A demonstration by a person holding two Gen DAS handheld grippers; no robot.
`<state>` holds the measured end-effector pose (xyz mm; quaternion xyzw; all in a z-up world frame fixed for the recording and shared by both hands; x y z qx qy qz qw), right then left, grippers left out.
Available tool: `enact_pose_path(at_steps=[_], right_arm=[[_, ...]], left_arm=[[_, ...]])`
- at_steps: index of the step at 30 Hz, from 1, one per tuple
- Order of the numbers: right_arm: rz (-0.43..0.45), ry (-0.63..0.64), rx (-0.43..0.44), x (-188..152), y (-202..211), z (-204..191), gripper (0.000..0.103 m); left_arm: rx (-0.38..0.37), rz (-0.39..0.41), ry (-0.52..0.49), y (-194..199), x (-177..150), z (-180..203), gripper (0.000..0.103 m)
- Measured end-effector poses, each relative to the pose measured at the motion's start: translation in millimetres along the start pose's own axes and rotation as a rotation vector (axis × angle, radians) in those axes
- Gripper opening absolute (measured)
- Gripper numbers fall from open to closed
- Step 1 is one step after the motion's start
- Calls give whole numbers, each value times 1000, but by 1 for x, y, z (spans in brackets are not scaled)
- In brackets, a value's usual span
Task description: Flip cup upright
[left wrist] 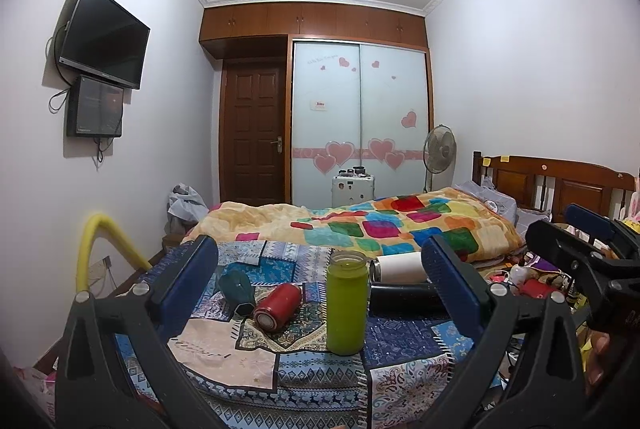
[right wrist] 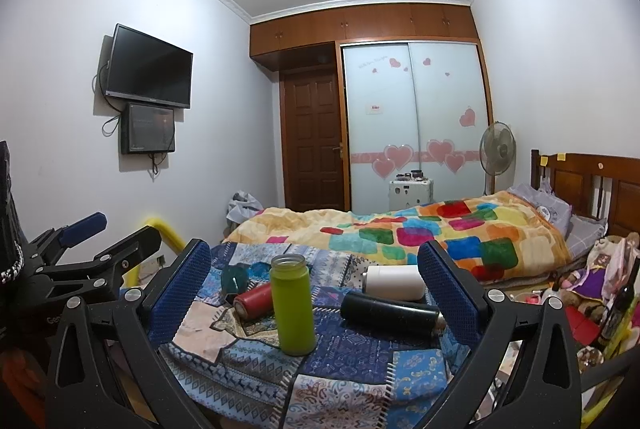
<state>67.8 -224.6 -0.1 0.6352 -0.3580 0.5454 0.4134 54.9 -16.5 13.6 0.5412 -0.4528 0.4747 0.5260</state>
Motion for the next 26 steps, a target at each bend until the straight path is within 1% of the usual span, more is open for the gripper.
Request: enact_pose_path(at_steps=[8, 26], right_arm=[[0, -1, -1, 0, 0, 1, 103], [-3, -10, -8, 0, -2, 3, 103]], left_arm=[[-5, -2, -3, -1, -2, 5, 103], [-28, -38, -1, -6, -6, 4, 103]])
Point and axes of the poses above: each gripper's, at about its wrist camera, not at the fingertips, and y roughly against the way its jaws point, z to its right, x to its top, the point moved 9 cm from there along -y, roughly the way its jaws point, and after that the axes turned 3 degrees about -z, right-handed, at the moved point
